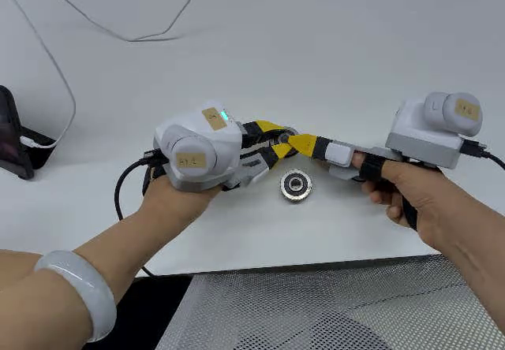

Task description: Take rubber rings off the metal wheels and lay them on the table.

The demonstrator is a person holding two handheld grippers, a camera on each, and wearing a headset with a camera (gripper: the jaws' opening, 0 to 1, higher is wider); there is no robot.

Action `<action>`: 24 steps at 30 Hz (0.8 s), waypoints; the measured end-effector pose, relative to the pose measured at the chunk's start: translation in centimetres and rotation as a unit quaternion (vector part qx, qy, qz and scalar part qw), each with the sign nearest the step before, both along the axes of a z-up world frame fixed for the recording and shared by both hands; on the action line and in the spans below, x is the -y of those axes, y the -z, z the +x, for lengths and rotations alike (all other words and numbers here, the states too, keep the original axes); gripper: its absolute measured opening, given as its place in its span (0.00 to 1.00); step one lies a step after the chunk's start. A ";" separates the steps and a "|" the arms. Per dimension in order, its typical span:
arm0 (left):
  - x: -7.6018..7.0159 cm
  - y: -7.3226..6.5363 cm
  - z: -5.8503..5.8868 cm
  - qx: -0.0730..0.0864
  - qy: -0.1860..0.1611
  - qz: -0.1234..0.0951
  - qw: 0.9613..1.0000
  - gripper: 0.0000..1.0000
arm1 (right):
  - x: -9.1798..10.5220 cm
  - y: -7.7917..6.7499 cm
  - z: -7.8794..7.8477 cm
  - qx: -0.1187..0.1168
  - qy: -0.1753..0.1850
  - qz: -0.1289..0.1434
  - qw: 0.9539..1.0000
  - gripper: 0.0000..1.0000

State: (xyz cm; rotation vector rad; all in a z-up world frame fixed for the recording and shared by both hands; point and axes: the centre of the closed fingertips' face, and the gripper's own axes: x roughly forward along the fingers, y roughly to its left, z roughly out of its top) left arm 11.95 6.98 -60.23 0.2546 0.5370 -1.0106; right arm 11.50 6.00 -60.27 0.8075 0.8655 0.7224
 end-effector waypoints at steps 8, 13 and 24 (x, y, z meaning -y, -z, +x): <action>0.0 0.1 0.2 0.000 -0.001 -0.002 1.000 0.13 | -0.1 -0.5 -0.2 -0.025 0.011 0.044 0.999 0.21; 0.2 0.0 0.2 -0.001 -0.002 -0.002 1.000 0.13 | 0.3 -0.5 -0.4 -0.012 0.008 0.025 1.000 0.17; 0.2 0.1 0.2 0.000 -0.001 -0.001 1.000 0.13 | 0.1 -0.1 -1.1 -0.003 0.003 0.000 1.000 0.27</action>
